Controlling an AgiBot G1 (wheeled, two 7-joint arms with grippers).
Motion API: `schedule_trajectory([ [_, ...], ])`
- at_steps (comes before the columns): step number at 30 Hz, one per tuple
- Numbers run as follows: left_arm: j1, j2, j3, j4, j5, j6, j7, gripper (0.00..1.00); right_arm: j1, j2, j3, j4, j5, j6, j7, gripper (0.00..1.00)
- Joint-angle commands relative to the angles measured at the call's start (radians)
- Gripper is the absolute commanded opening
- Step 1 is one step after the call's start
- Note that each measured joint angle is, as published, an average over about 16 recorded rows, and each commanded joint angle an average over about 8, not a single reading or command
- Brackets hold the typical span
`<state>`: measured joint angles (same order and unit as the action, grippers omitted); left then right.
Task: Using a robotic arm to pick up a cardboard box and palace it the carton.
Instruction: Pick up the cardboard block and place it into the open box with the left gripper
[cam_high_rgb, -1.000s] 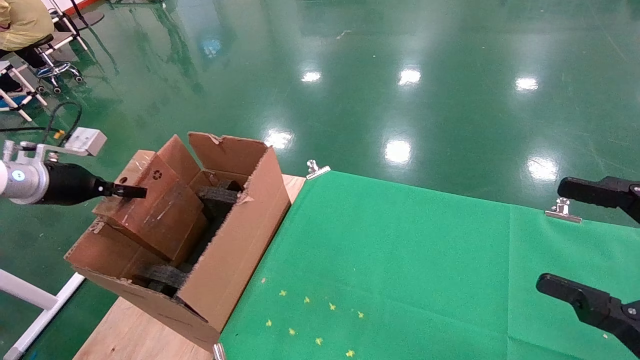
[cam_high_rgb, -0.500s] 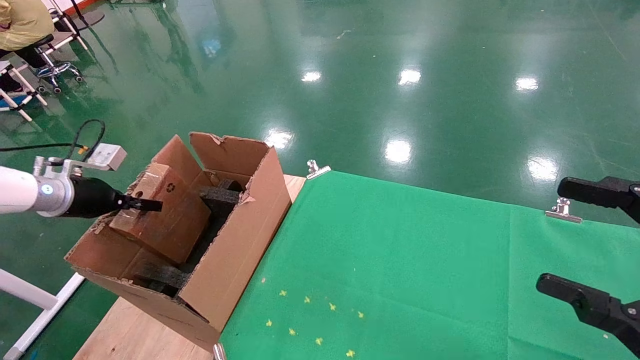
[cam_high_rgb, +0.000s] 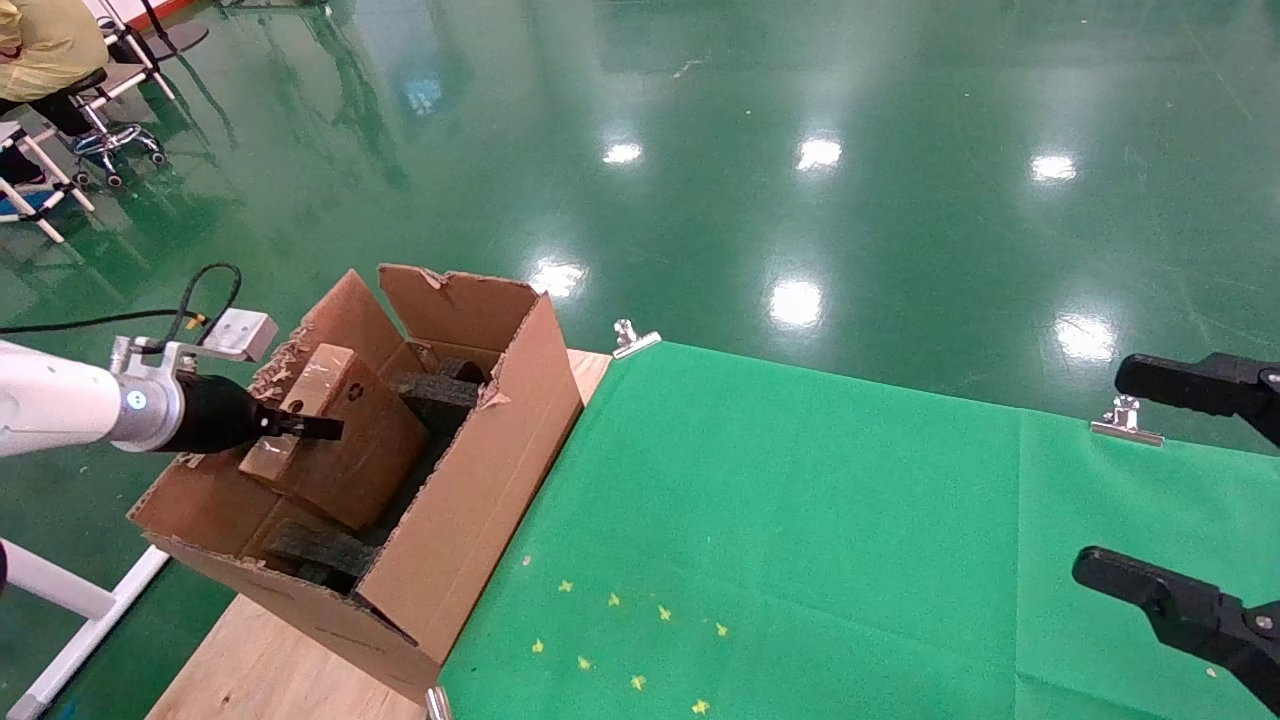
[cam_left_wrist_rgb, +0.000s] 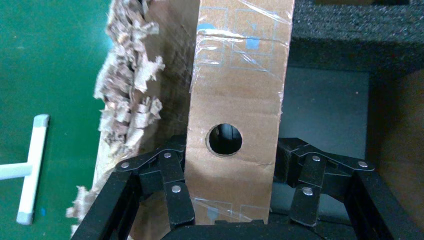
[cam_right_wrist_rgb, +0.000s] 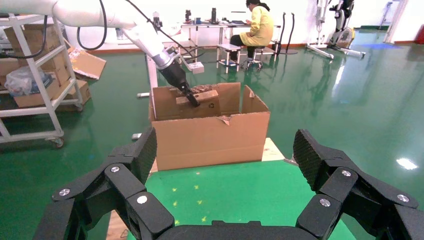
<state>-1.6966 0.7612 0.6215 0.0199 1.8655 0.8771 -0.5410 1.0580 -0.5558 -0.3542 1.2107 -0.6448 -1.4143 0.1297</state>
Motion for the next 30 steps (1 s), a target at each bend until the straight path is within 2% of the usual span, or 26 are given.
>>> schedule_trajectory([
  [1,0.01,0.004,0.0,-0.001,-0.001,-0.009,-0.003,0.0,0.0,0.0,0.0,0.0,0.0,0.0,0.0,1.0],
  [26,0.099,0.041,-0.012,-0.006,-0.017,-0.08,-0.048,0.0,0.0,0.0,0.0,0.0,0.0,0.0,0.0,1.0],
  [27,0.101,0.042,-0.012,-0.006,-0.017,-0.083,-0.05,0.02,0.0,0.0,0.0,0.0,0.0,0.0,0.0,1.0],
  [30,0.106,0.043,-0.013,-0.007,-0.018,-0.09,-0.055,0.36,0.0,0.0,0.0,0.0,0.0,0.0,0.0,1.0],
])
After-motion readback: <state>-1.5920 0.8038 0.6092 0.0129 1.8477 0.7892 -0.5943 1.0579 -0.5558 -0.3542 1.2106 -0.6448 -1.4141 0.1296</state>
